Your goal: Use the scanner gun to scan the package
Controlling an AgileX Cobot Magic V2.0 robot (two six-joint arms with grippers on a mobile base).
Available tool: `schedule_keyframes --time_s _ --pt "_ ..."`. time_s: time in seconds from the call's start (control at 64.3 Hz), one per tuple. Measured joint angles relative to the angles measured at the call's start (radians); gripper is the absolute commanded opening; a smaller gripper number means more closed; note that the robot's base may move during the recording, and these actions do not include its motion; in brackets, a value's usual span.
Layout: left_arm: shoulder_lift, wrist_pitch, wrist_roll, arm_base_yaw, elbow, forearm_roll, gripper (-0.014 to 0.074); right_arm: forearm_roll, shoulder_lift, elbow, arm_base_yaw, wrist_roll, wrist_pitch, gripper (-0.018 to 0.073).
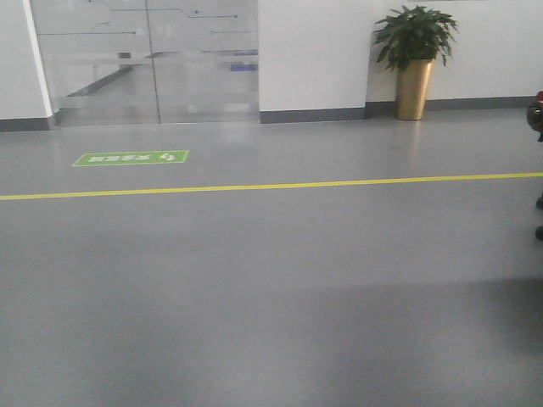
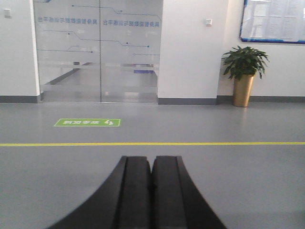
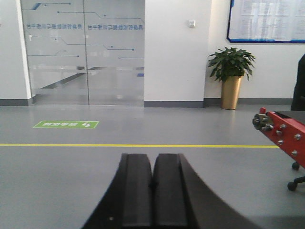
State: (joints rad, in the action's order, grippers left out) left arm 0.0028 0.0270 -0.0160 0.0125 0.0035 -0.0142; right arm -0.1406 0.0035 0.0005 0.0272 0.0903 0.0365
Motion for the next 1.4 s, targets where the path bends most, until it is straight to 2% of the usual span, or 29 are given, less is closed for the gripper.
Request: schedule_keyframes --time_s 1.399 --pt "0.0 0.0 0.0 0.0 0.0 0.0 -0.0111 0.0 0.0 0.0 0.0 0.0 0.0 -0.0162"
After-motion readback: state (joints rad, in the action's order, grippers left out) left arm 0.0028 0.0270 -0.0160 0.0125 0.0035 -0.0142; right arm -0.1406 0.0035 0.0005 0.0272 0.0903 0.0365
